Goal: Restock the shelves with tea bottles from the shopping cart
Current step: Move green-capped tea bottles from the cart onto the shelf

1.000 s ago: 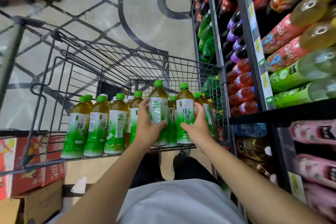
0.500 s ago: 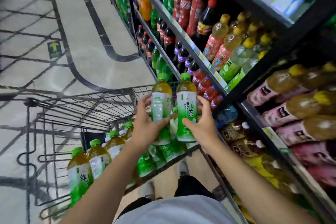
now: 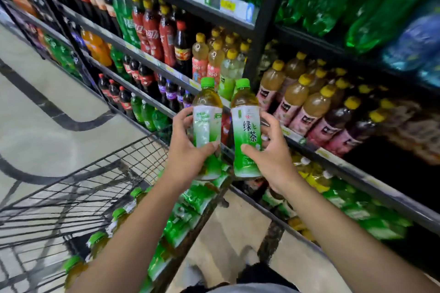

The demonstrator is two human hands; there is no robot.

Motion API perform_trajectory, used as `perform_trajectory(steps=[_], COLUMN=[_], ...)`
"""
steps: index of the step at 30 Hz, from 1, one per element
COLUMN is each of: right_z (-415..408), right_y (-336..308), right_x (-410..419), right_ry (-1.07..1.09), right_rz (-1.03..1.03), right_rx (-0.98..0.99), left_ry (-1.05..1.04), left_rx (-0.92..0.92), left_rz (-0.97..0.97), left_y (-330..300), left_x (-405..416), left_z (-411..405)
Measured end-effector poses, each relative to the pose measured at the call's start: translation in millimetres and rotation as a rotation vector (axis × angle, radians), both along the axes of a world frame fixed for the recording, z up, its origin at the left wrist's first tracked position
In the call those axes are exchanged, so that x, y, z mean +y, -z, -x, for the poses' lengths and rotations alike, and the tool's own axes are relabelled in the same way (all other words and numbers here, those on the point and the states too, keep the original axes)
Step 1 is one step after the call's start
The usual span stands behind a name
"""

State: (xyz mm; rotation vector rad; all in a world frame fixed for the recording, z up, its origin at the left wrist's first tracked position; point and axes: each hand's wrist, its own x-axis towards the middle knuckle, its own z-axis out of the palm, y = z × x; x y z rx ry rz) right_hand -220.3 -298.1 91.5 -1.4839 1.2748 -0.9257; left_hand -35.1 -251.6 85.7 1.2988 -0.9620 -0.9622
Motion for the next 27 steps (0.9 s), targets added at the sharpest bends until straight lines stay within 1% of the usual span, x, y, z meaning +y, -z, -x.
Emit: perform_trajectory(steps=[9,18,27], right_z=[99,192,259], right_y=[-65,-170,-269], right_x=[-1,-13,-34], right_ry=[0.183,0.242,0.225], right_rz=[0.149,0.382,0.667], right_rx=[0.0,-0.018,-0.086], left_ry=[0.185,0.261,0.312], left_rx=[-0.066,-0.142,-0.111], left_rz=[0.129,0.4,0.62], left_y=[-56,-178,-285], left_x=[-52,-80,-106], left_z=[84,169,225])
